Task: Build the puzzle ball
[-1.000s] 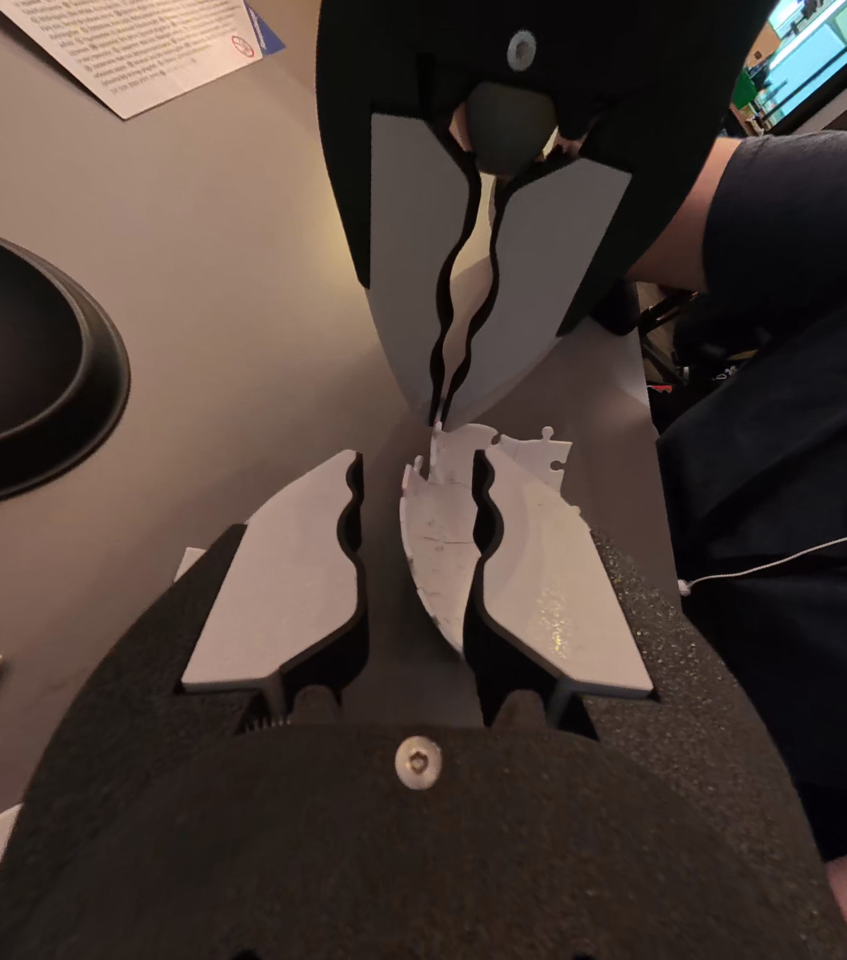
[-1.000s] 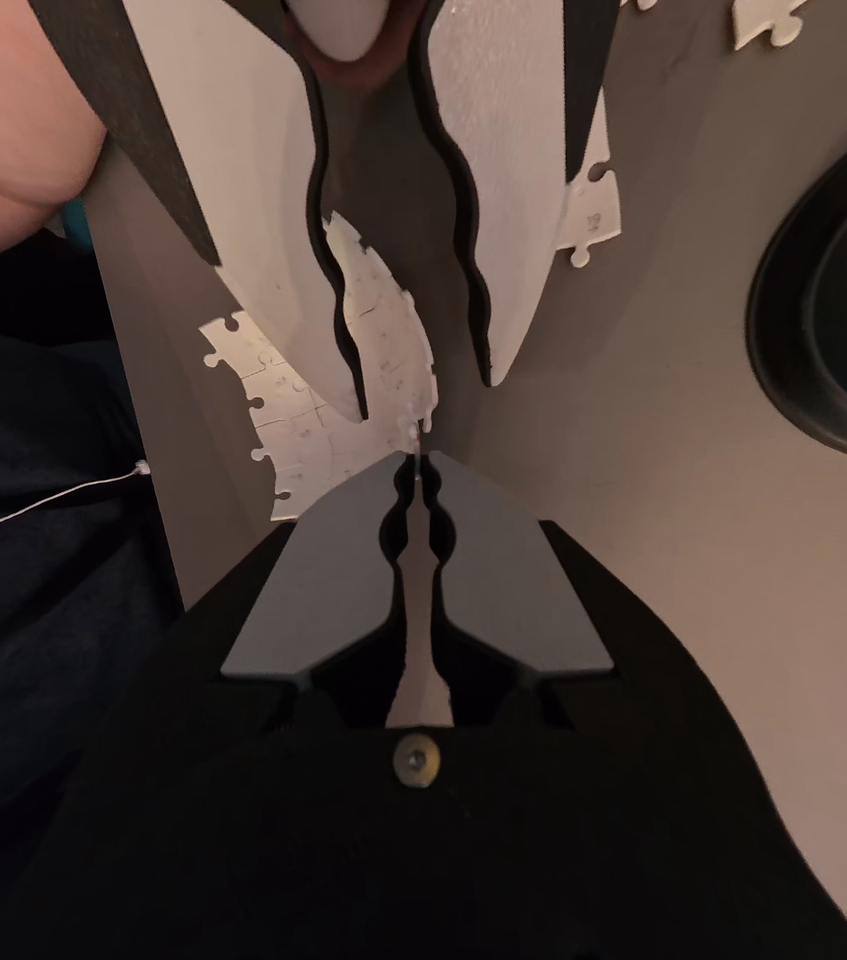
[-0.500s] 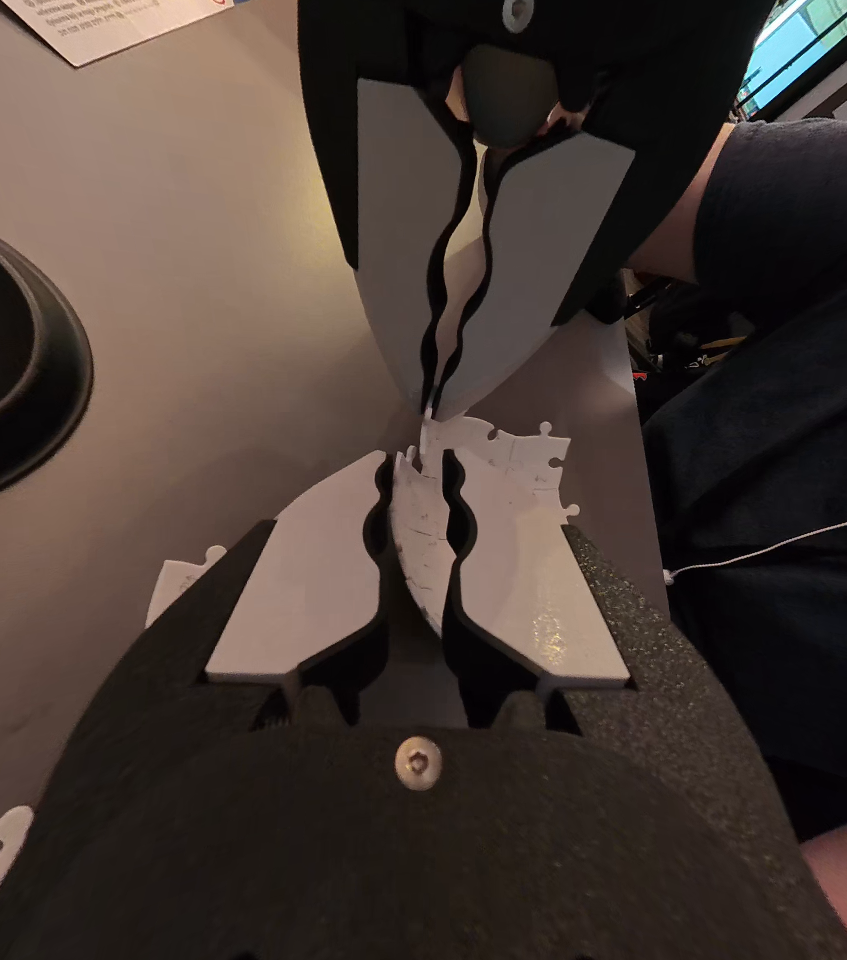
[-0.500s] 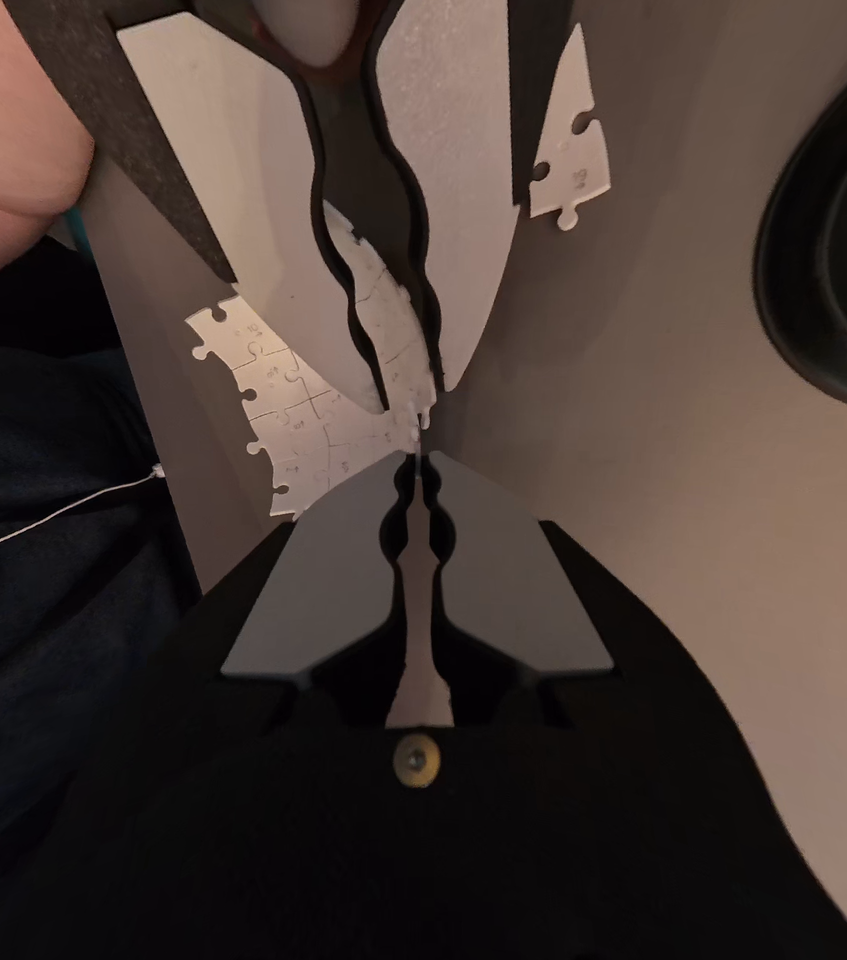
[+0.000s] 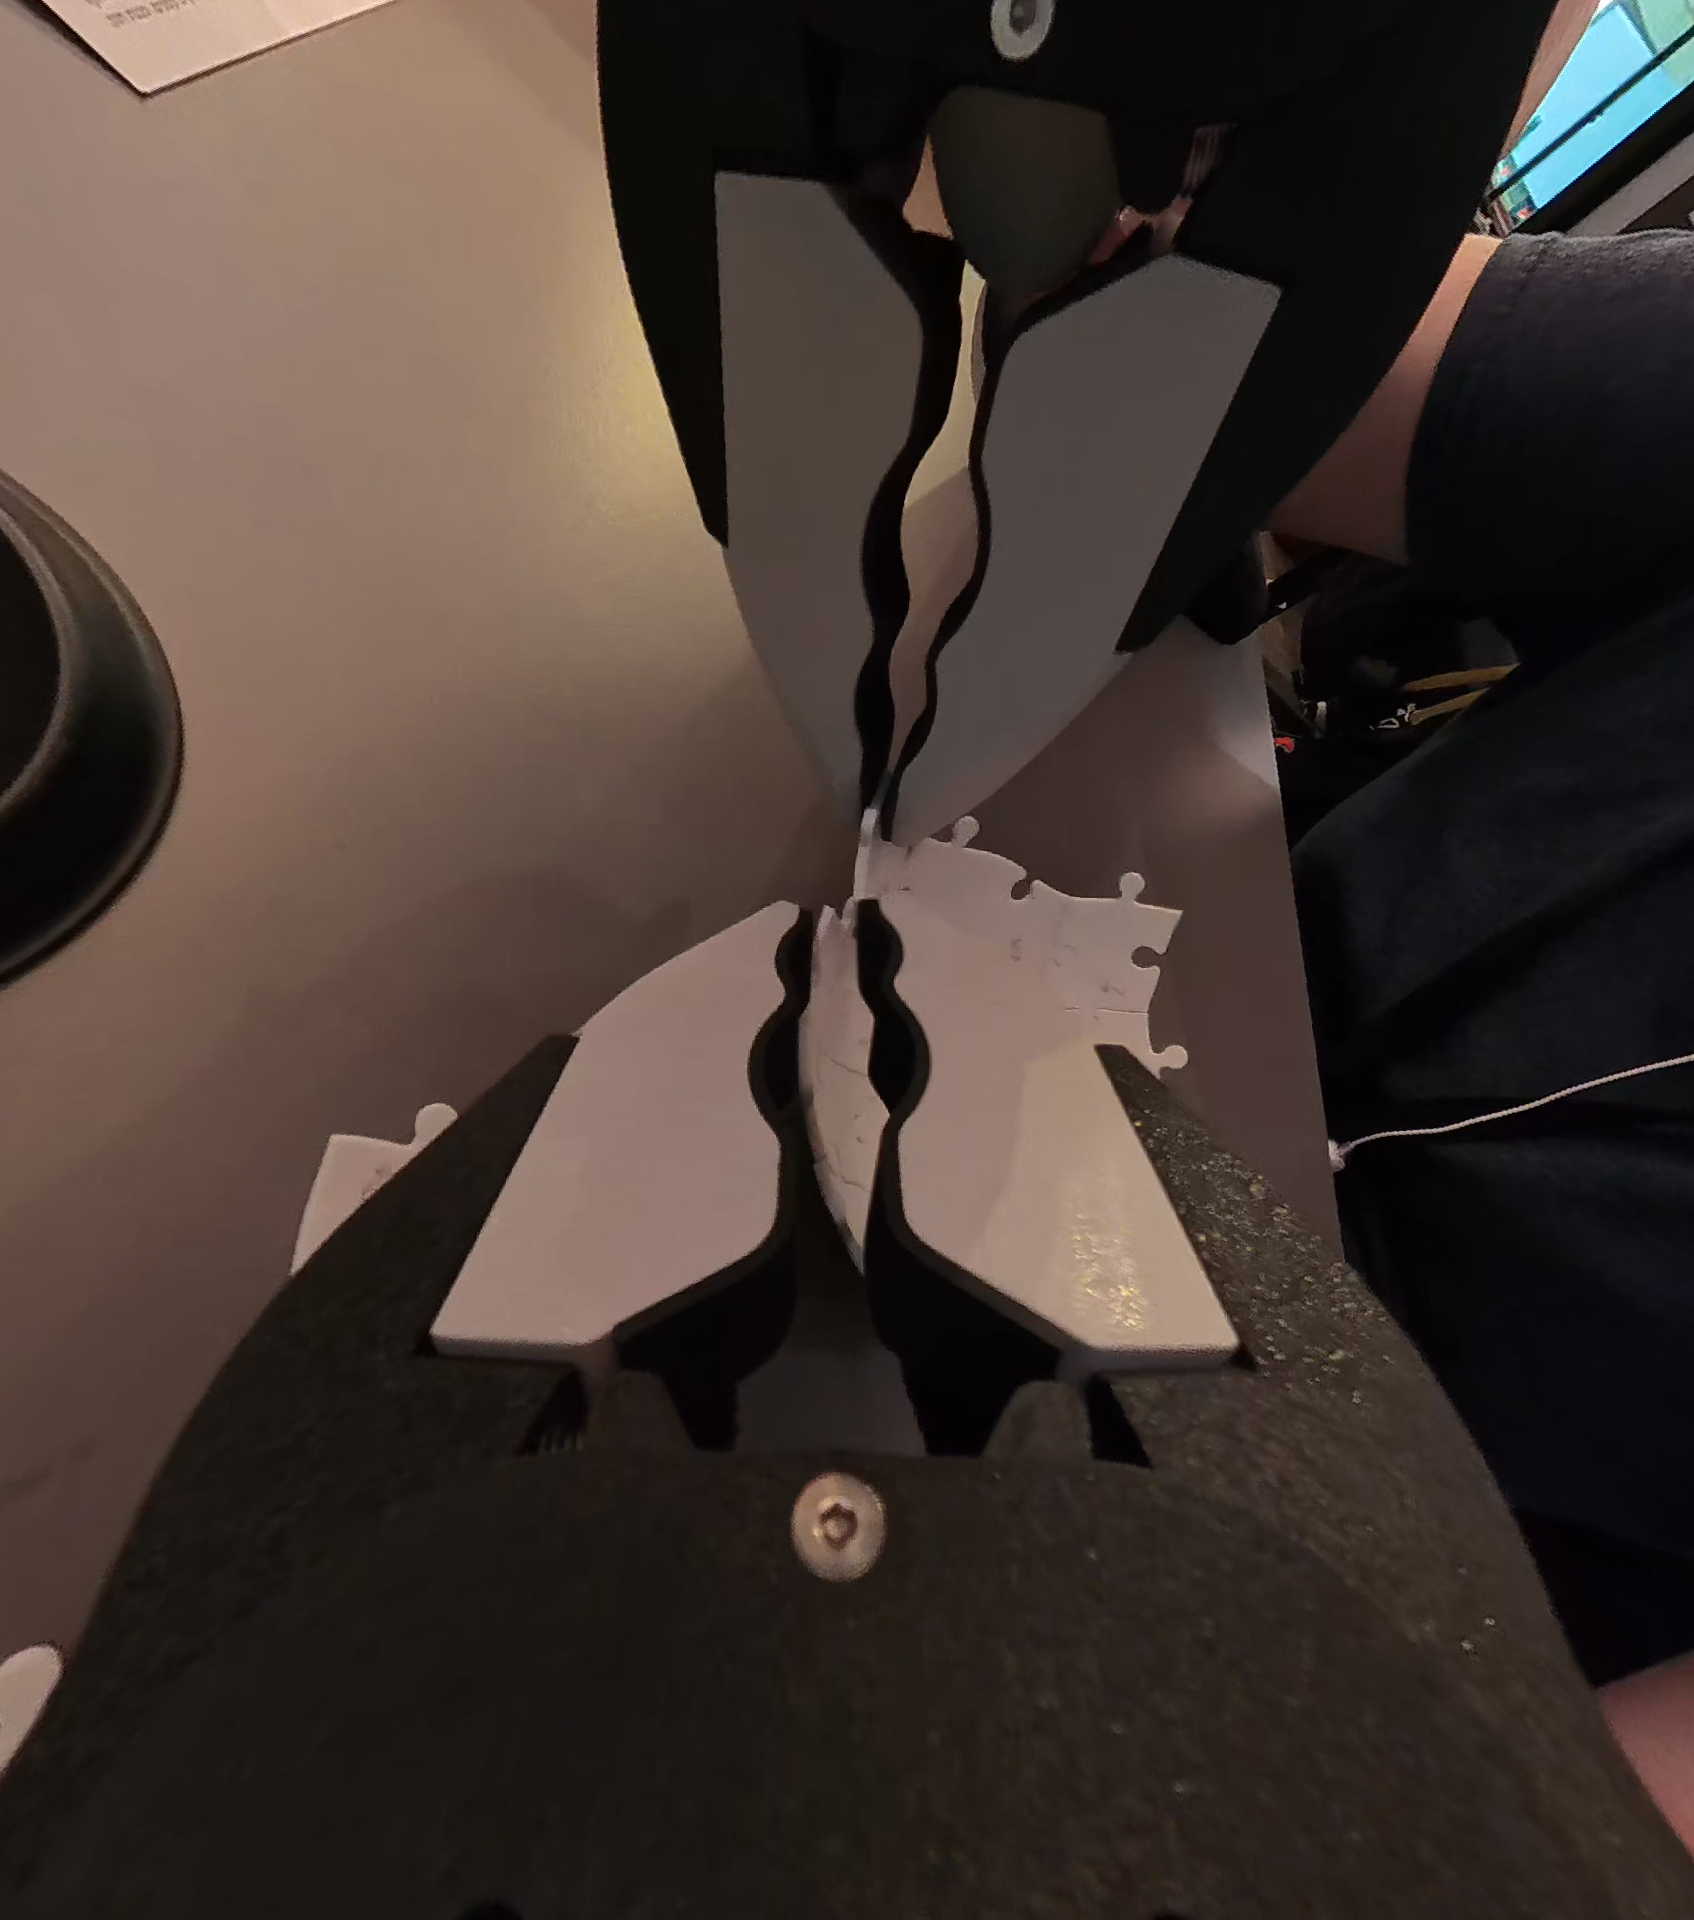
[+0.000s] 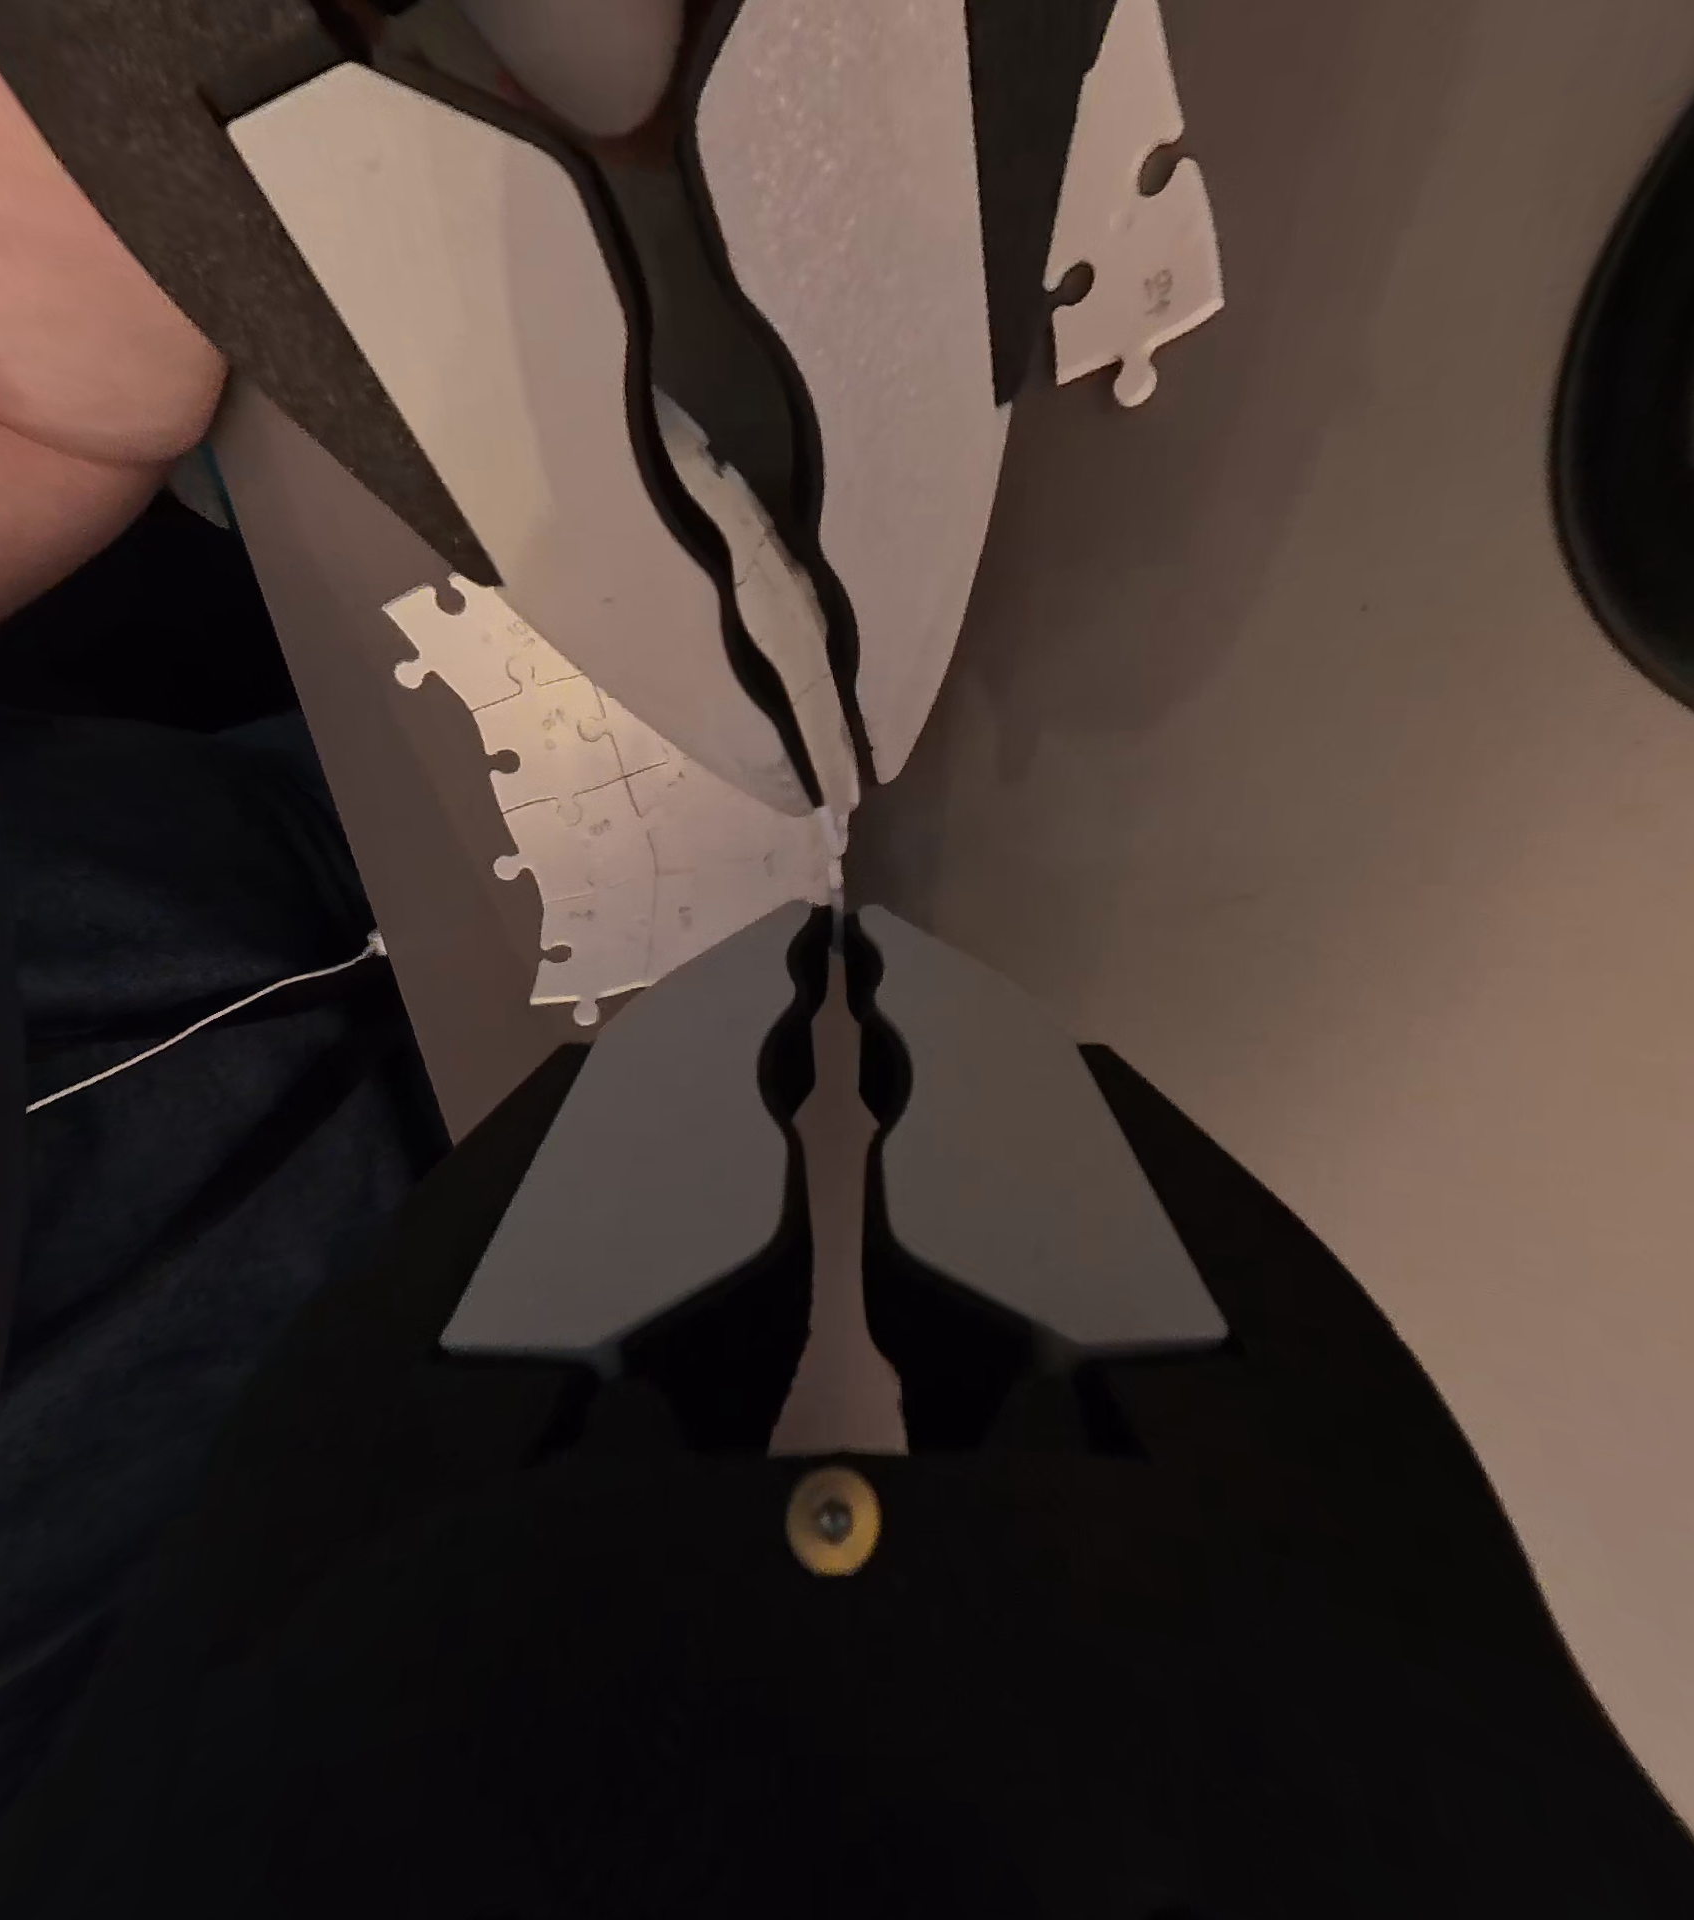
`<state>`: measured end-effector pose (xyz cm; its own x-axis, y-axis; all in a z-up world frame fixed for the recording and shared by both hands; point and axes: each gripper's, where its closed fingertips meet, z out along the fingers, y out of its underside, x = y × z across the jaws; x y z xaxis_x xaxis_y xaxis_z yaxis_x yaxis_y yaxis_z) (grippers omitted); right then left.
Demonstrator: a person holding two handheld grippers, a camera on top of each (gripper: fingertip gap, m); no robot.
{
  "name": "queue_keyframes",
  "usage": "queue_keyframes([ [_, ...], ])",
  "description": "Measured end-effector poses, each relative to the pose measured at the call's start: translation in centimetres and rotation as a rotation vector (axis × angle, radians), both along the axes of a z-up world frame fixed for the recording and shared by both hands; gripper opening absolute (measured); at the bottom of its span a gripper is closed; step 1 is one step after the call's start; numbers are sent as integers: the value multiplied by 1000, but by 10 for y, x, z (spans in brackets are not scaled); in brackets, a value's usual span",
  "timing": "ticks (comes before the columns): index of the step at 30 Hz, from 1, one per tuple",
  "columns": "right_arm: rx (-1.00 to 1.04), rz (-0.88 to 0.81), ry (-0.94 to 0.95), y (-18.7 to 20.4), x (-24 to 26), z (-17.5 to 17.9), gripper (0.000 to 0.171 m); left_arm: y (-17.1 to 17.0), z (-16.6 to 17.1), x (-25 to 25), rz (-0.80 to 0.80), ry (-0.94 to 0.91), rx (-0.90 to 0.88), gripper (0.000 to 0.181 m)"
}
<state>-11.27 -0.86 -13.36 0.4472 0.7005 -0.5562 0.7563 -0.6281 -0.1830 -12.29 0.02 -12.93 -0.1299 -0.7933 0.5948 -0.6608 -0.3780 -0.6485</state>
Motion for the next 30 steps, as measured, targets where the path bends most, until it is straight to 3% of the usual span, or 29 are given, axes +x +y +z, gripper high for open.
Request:
queue_keyframes([
  [18,27,27,3,0,-2,1,3,-1,-2,-1,11,26,1,25],
  [30,54,36,31,-2,-6,10,3,4,11,-1,42,-43,-48,27],
])
